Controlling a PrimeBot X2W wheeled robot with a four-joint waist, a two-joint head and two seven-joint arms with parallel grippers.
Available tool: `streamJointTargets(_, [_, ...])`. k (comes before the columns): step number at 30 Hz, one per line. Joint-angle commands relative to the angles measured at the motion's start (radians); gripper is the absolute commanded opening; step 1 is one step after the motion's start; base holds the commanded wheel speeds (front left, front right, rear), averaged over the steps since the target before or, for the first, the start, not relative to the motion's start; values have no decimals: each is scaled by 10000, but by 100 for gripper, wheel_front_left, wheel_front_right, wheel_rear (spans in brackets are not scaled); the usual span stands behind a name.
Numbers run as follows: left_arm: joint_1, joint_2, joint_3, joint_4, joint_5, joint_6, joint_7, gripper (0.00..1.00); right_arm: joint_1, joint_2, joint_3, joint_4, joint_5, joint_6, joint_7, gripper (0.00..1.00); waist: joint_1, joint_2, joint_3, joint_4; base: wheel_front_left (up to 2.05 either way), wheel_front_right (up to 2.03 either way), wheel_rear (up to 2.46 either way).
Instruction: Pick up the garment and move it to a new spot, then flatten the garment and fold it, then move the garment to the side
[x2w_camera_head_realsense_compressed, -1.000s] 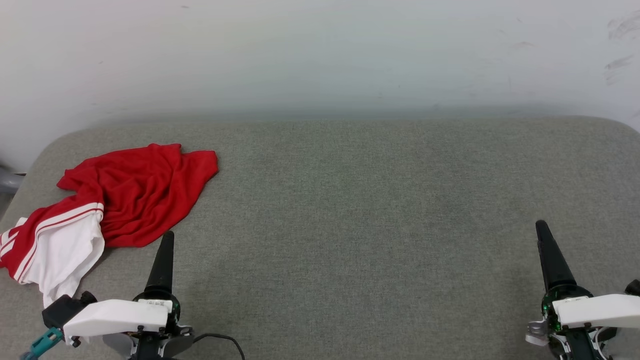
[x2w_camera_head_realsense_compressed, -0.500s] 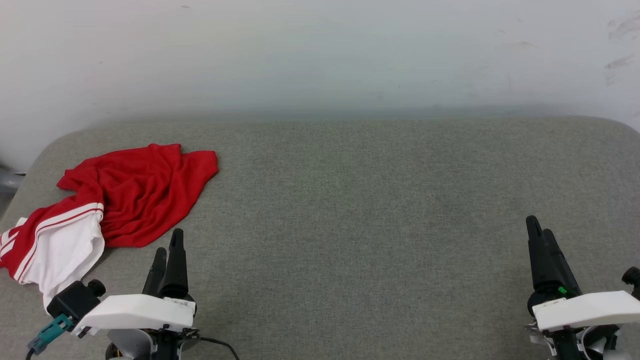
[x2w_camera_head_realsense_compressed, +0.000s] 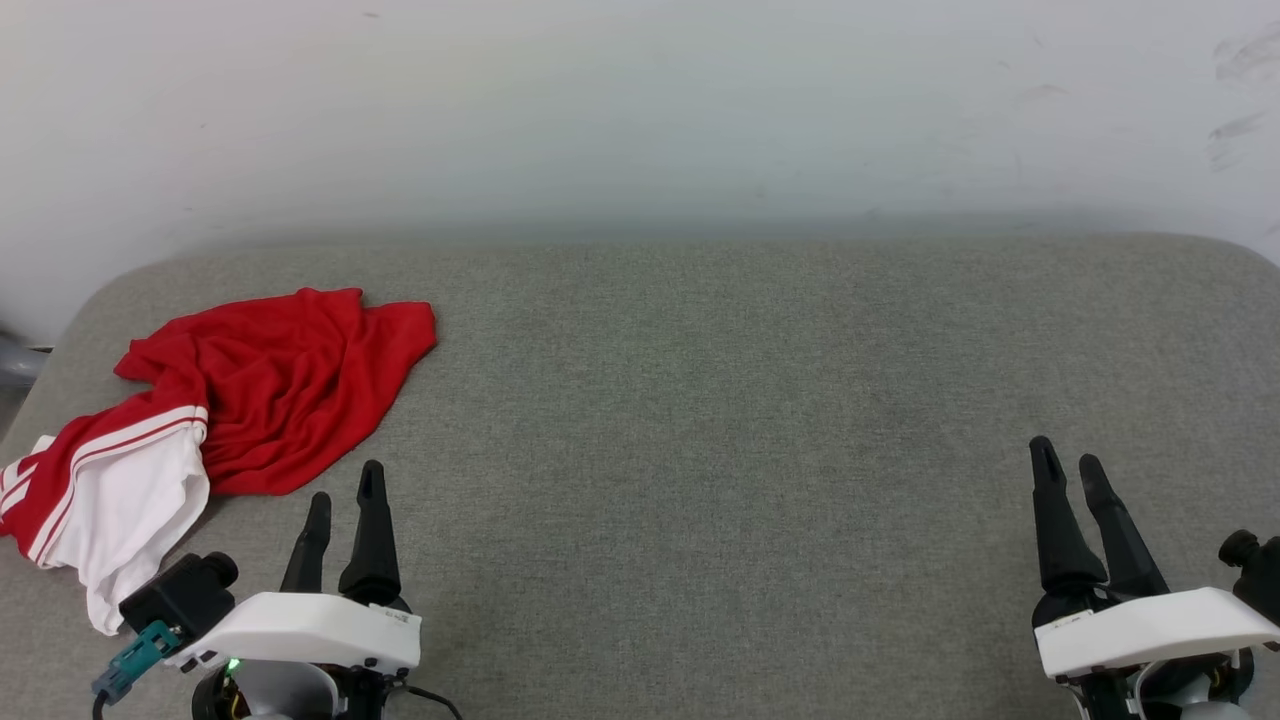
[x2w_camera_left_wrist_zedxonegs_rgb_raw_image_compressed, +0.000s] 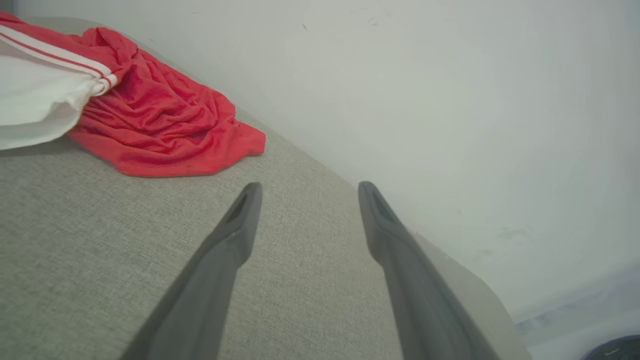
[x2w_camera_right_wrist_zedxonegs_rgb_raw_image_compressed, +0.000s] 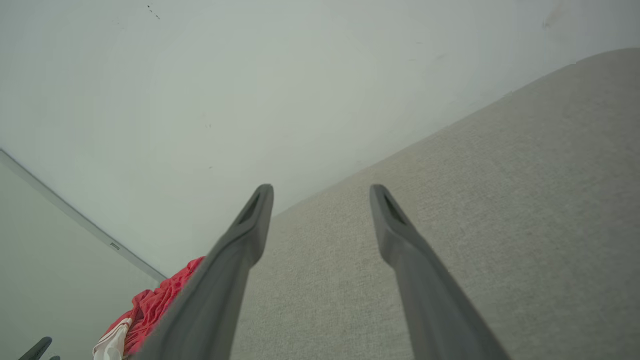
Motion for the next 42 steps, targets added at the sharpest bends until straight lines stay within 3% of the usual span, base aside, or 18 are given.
streamJointTargets(1, [-23, 56, -46, -199, 387, 61, -120, 100, 0, -3, 31, -185, -412, 1, -144, 100, 0, 0, 5, -2, 0, 0, 0])
streamJointTargets(24, [153, 139, -445, -577, 2890, 511, -729, 100, 252, 1, 132, -239, -2957, 1, -751, 100, 0, 0, 27, 16, 0, 0, 0])
streamJointTargets(42, [269, 114, -653, -681, 4535, 533, -1153, 100, 371, 4, 122, -389, -4418, 0, -1178, 100, 0, 0, 23, 32, 0, 0, 0])
